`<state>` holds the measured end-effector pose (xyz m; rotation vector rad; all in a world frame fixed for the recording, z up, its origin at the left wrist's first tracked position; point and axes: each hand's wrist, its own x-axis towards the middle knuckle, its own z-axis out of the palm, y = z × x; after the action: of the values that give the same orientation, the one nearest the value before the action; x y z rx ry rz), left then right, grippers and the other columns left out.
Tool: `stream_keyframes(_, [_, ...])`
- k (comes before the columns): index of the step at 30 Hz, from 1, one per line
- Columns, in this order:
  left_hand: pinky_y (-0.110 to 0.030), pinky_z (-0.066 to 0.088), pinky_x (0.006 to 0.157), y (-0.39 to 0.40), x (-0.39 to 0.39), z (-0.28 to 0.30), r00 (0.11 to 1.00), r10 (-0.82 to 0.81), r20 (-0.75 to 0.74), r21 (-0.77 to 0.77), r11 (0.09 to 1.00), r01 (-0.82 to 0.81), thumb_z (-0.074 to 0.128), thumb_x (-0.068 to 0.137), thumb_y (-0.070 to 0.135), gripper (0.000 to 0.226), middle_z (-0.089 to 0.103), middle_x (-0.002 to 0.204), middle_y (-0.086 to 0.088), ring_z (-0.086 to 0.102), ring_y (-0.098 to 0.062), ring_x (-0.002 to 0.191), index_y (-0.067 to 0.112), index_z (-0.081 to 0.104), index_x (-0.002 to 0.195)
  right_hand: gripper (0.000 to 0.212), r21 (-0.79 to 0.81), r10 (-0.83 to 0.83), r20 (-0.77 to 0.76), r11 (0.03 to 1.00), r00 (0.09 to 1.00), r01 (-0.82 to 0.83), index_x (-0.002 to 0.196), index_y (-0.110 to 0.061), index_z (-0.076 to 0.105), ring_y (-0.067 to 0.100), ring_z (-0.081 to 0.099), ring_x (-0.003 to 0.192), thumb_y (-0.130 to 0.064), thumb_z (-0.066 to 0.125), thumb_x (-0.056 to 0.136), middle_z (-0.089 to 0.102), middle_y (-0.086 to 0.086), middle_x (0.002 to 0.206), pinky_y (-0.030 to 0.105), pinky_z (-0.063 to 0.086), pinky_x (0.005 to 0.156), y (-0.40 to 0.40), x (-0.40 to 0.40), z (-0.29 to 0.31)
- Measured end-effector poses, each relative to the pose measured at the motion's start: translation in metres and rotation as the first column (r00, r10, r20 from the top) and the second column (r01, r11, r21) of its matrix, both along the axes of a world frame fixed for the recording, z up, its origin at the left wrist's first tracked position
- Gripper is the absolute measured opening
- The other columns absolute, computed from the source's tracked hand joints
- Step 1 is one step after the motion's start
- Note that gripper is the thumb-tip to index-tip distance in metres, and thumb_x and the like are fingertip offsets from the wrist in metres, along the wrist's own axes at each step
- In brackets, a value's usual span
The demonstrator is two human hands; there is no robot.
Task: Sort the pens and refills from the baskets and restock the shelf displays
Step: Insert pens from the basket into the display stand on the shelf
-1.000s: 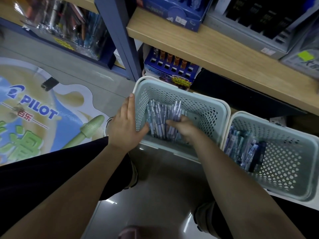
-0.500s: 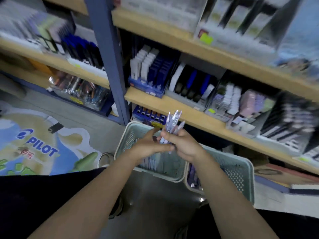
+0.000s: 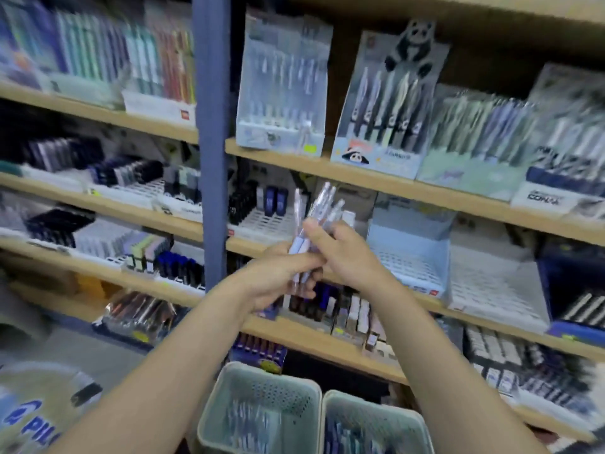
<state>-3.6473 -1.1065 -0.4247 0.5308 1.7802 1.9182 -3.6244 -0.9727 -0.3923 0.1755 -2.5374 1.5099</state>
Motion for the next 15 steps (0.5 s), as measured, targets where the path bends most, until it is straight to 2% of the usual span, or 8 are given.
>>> stream_keyframes(2, [-0.026, 0.05, 0.056, -0.007, 0.001, 0.027, 0.999, 0.009, -0.038, 0.02, 1.0, -0.008, 0.061, 0.1, 0.017, 0.014, 0.059, 0.065, 0.0, 0.053, -0.013, 0.058, 0.012, 0.06, 0.087, 0.038, -0.003, -0.057, -0.065, 0.998, 0.996, 0.057, 0.075, -0.012, 0.062, 0.011, 0.054, 0.058, -0.044, 0.062, 0.095, 0.058, 0.001, 0.063, 0.029, 0.046, 0.064, 0.002, 0.005, 0.03])
stream_keyframes(5, [-0.026, 0.046, 0.055, -0.013, 0.005, 0.062, 0.997, 0.013, -0.077, 0.081, 0.997, -0.007, 0.058, 0.101, 0.02, 0.015, 0.061, 0.069, -0.001, 0.055, -0.014, 0.058, 0.012, 0.061, 0.089, 0.038, -0.005, -0.14, -0.148, 0.99, 0.979, 0.141, 0.071, -0.015, 0.056, 0.015, 0.047, 0.056, -0.046, 0.068, 0.09, 0.053, 0.002, 0.064, 0.031, 0.039, 0.06, 0.002, 0.008, 0.062])
stream_keyframes(7, [-0.026, 0.046, 0.052, -0.014, 0.007, 0.082, 0.994, 0.019, -0.11, 0.114, 0.993, -0.006, 0.057, 0.102, 0.02, 0.015, 0.061, 0.07, -0.003, 0.057, -0.016, 0.057, 0.011, 0.062, 0.09, 0.042, -0.014, -0.181, -0.217, 0.983, 0.959, 0.182, 0.07, -0.011, 0.055, 0.02, 0.05, 0.055, -0.046, 0.07, 0.089, 0.055, 0.01, 0.064, 0.034, 0.043, 0.058, -0.003, 0.01, 0.082])
stream_keyframes(9, [-0.026, 0.045, 0.048, -0.013, 0.009, 0.099, 0.989, 0.044, -0.139, 0.123, 0.992, -0.027, 0.056, 0.102, 0.02, 0.016, 0.059, 0.07, -0.005, 0.056, -0.017, 0.054, 0.011, 0.06, 0.09, 0.048, -0.033, -0.191, -0.25, 0.981, 0.949, 0.189, 0.077, -0.002, 0.059, 0.029, 0.057, 0.058, -0.048, 0.07, 0.087, 0.06, 0.021, 0.069, 0.044, 0.05, 0.059, -0.007, 0.01, 0.099])
stream_keyframes(10, [-0.026, 0.044, 0.047, -0.013, 0.009, 0.105, 0.988, 0.057, -0.143, 0.136, 0.99, -0.037, 0.054, 0.102, 0.02, 0.016, 0.059, 0.07, -0.005, 0.055, -0.017, 0.053, 0.01, 0.059, 0.09, 0.047, -0.032, -0.197, -0.258, 0.98, 0.946, 0.195, 0.079, -0.002, 0.06, 0.028, 0.057, 0.058, -0.047, 0.069, 0.089, 0.061, 0.021, 0.07, 0.043, 0.048, 0.058, -0.009, 0.01, 0.107])
stream_keyframes(13, [-0.027, 0.045, 0.047, -0.012, 0.007, 0.119, 0.992, 0.079, -0.1, 0.225, 0.973, -0.055, 0.054, 0.101, 0.019, 0.016, 0.059, 0.068, -0.007, 0.055, -0.019, 0.053, 0.008, 0.06, 0.091, 0.036, -0.073, -0.217, -0.239, 0.976, 0.946, 0.206, 0.081, -0.009, 0.055, 0.018, 0.051, 0.05, -0.04, 0.064, 0.095, 0.057, 0.01, 0.063, 0.026, 0.04, 0.049, -0.009, 0.009, 0.123])
stream_keyframes(15, [-0.029, 0.049, 0.049, -0.012, 0.005, 0.123, 0.996, 0.089, -0.003, 0.326, 0.942, -0.083, 0.054, 0.101, 0.019, 0.016, 0.064, 0.069, -0.007, 0.056, -0.019, 0.055, 0.005, 0.062, 0.097, 0.031, -0.11, -0.21, -0.232, 0.976, 0.95, 0.189, 0.083, -0.01, 0.053, 0.017, 0.05, 0.048, -0.037, 0.059, 0.098, 0.058, 0.008, 0.066, 0.025, 0.039, 0.047, -0.007, 0.007, 0.129])
